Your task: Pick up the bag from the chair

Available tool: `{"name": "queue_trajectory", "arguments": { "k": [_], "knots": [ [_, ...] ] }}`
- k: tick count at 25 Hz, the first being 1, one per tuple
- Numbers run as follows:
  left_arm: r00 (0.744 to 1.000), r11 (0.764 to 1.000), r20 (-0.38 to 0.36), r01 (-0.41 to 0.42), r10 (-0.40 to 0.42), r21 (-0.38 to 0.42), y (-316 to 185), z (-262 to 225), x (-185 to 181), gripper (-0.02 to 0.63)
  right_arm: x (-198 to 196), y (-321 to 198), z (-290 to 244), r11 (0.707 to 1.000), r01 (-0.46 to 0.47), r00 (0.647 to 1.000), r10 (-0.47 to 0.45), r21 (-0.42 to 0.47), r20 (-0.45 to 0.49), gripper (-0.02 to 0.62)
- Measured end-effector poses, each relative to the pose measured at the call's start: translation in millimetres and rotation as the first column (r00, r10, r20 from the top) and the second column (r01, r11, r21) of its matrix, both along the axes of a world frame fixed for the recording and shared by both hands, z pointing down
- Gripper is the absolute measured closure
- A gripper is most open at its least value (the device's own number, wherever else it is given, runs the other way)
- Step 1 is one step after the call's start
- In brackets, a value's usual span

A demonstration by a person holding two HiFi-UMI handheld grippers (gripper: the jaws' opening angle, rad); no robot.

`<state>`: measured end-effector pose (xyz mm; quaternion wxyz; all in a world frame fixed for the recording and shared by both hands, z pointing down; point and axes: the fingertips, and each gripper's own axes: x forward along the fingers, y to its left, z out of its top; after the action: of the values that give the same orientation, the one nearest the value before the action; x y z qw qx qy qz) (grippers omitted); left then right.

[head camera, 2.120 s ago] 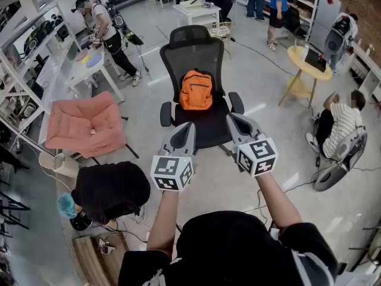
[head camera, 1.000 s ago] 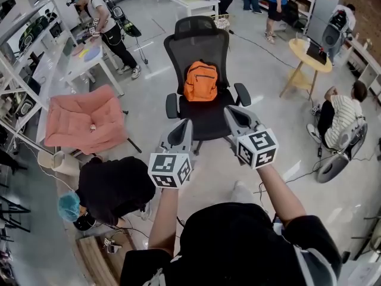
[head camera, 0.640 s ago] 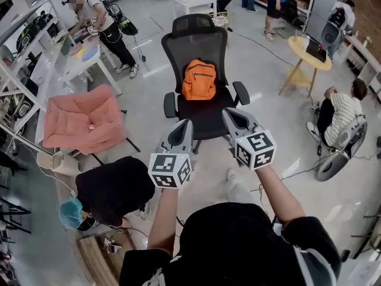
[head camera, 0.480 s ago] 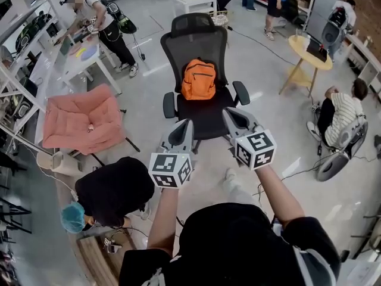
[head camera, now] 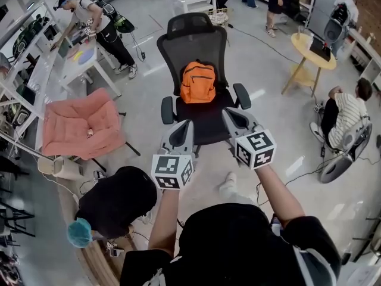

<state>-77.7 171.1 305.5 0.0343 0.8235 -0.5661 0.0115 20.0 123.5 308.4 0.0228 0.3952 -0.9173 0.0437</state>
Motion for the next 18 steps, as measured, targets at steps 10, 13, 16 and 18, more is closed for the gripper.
{"name": "queue_trajectory", "arguments": {
  "k": [10, 13, 16, 18],
  "knots": [
    [1.000, 0.999, -0.007, 0.020, -0.020, -0.028, -99, 10, 4, 0.603, 2, -99, 8, 1.000, 0.018, 1.000, -0.018, -0.022, 0.000, 0.594],
    [1.000, 0.999, -0.010, 0.016, -0.016, -0.037, -133, 11, 8, 0.603, 7, -132, 8, 0.999, 0.018, 1.000, -0.018, -0.027, -0.004, 0.594],
    [1.000, 0.998, -0.015, 0.019, -0.019, -0.054, -162, 13, 14, 0.603, 16, -163, 7, 0.999, 0.012, 1.000, -0.012, -0.037, -0.001, 0.594],
    [1.000, 0.998, -0.016, 0.024, -0.025, -0.061, -179, 15, 19, 0.603, 23, -182, 6, 0.999, 0.012, 1.000, -0.012, -0.040, -0.001, 0.594]
  ]
}}
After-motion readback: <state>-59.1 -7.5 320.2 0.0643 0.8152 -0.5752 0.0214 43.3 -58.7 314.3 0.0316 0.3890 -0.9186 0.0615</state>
